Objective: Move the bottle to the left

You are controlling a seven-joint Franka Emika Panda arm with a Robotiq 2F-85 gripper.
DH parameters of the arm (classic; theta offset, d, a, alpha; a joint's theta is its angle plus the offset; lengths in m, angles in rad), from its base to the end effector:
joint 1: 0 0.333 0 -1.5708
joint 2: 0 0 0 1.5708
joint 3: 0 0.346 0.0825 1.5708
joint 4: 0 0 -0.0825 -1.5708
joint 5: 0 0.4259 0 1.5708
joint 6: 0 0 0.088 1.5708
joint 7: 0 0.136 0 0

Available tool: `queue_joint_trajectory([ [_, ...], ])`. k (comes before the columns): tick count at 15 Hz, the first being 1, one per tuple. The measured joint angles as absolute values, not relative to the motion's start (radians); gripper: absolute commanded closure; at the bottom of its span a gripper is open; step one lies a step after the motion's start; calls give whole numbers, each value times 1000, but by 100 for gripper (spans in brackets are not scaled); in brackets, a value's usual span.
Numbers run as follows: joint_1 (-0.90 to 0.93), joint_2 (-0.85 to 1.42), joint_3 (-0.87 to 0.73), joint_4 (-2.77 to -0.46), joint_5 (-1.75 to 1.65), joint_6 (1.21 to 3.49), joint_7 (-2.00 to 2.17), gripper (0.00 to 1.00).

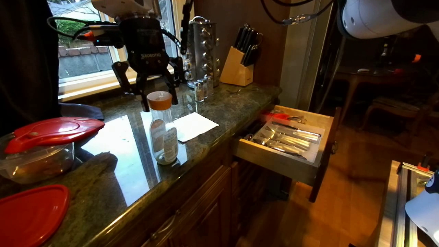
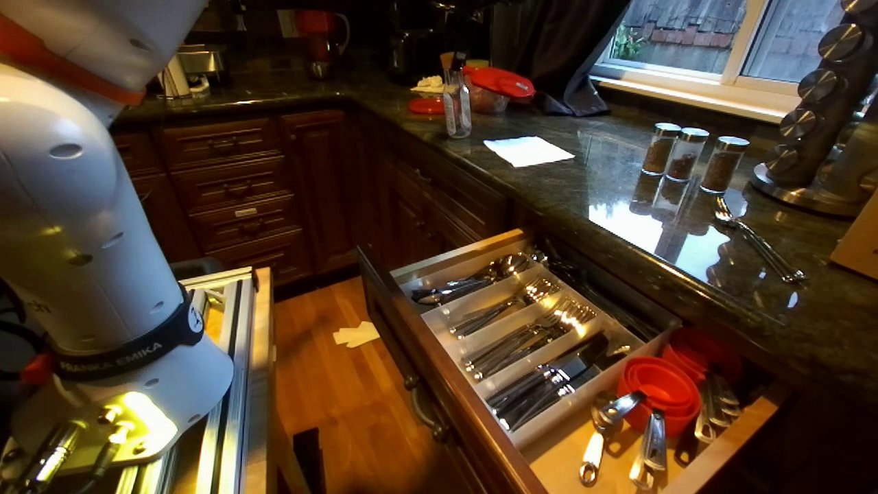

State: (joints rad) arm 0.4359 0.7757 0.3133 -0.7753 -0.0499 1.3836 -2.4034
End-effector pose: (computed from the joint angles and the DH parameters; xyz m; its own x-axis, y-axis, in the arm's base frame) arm 0.6439 0.4524 0.4790 -0.9745 0.0605 0.2162 0.0683 0.9972 0.0289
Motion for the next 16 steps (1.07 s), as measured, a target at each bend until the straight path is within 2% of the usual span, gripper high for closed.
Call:
queue_joint_trajectory([
  [8,484,806,292,-663,-95,1403,-2411,0],
  [16,498,693,267,-647,-99,1439,-2022,0],
])
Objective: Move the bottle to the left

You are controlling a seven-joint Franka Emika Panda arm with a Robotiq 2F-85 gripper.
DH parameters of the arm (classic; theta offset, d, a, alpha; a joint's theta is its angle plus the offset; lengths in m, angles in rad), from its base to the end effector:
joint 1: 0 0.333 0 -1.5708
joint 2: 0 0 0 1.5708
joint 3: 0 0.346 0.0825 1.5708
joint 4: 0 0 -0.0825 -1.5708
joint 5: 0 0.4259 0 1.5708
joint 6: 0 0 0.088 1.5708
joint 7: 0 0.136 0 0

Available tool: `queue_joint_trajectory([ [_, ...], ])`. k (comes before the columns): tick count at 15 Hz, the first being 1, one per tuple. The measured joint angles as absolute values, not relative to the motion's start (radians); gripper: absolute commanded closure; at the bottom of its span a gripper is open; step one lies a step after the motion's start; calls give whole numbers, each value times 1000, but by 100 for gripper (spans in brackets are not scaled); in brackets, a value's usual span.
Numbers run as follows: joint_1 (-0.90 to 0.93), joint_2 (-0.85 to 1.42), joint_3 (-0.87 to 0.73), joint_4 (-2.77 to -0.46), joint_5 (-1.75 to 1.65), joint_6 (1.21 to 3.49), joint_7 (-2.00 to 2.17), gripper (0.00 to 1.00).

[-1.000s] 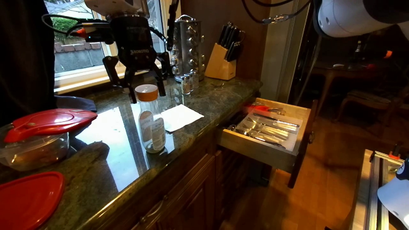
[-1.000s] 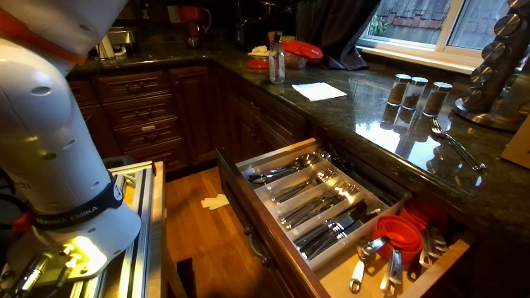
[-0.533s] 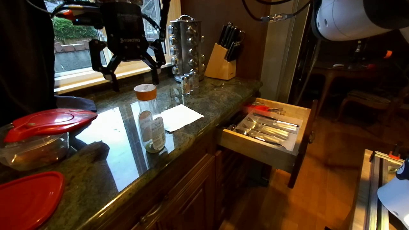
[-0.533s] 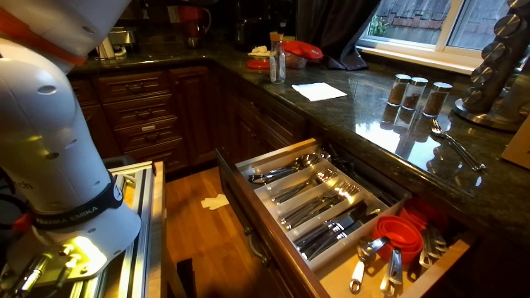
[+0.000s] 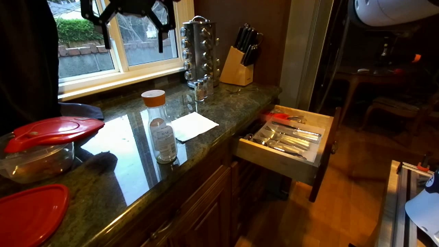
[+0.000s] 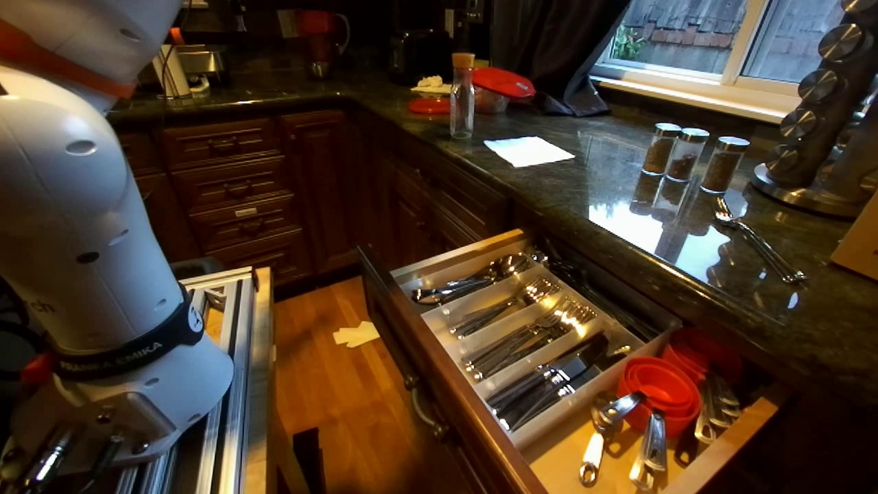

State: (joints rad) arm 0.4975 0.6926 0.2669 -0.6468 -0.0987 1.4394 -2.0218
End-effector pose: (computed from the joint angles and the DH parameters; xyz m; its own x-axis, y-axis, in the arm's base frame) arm 0.6309 0.4563 0.6061 -0.9036 0.4280 0.0164 0.4262 0.8946 0.1347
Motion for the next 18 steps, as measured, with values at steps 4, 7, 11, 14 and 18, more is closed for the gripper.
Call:
queue_joint_trajectory([
  [4,489,602,232,-703,-99,1440,-1829,0],
  [7,473,521,207,-806,-99,1452,-1688,0],
  [11,449,424,174,-970,-99,1500,-1509,0],
  [14,435,359,148,-1099,-99,1533,-1375,0],
  [18,417,280,114,-1281,-99,1561,-1196,0],
])
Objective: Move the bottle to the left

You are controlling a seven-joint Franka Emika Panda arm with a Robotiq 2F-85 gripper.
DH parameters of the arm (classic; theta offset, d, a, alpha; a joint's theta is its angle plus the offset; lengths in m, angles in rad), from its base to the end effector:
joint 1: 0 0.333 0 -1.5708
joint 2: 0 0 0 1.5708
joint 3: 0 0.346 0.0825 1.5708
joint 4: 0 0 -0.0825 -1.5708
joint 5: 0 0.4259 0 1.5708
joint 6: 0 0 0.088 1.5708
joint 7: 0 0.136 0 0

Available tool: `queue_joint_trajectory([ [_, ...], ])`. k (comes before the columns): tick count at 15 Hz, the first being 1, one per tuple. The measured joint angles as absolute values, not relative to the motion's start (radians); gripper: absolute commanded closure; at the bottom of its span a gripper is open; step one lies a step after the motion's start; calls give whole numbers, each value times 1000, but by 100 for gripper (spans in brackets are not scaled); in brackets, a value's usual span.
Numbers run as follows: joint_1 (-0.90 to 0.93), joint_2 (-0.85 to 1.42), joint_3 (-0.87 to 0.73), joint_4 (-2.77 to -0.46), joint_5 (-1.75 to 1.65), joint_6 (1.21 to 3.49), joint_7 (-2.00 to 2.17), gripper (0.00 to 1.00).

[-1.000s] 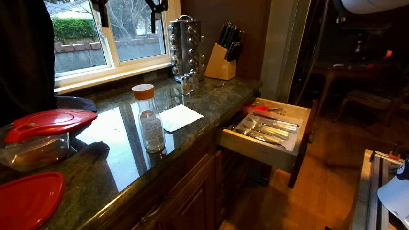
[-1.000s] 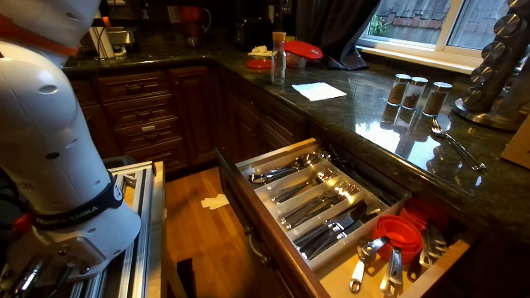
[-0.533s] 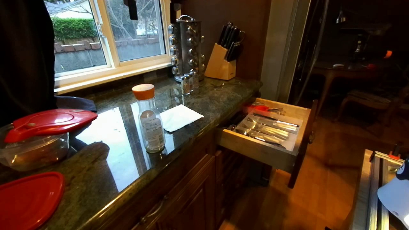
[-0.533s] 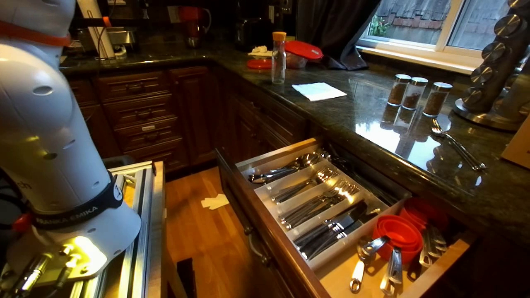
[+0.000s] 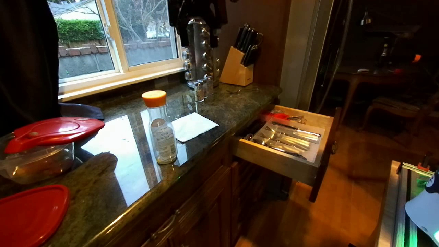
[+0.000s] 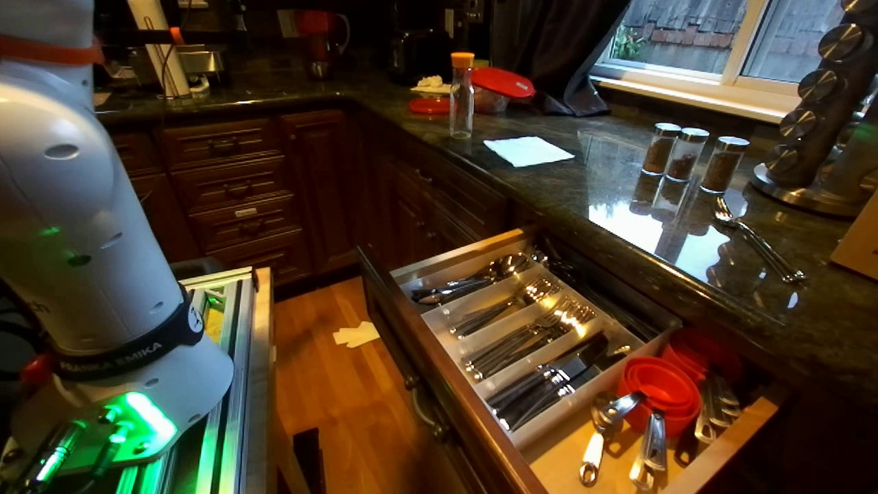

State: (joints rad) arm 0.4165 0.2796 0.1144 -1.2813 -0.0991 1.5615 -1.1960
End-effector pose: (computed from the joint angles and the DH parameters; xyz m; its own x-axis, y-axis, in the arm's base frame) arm 0.6053 0.3266 0.5949 -0.1489 0.9869 -0.0620 0.9882 0.1508 0.0269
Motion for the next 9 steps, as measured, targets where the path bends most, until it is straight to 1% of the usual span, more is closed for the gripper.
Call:
queue_joint_trajectory([
  [6,410,168,82,-1566,-100,1597,-916,0],
  [9,410,135,81,-1621,-100,1609,-882,0],
])
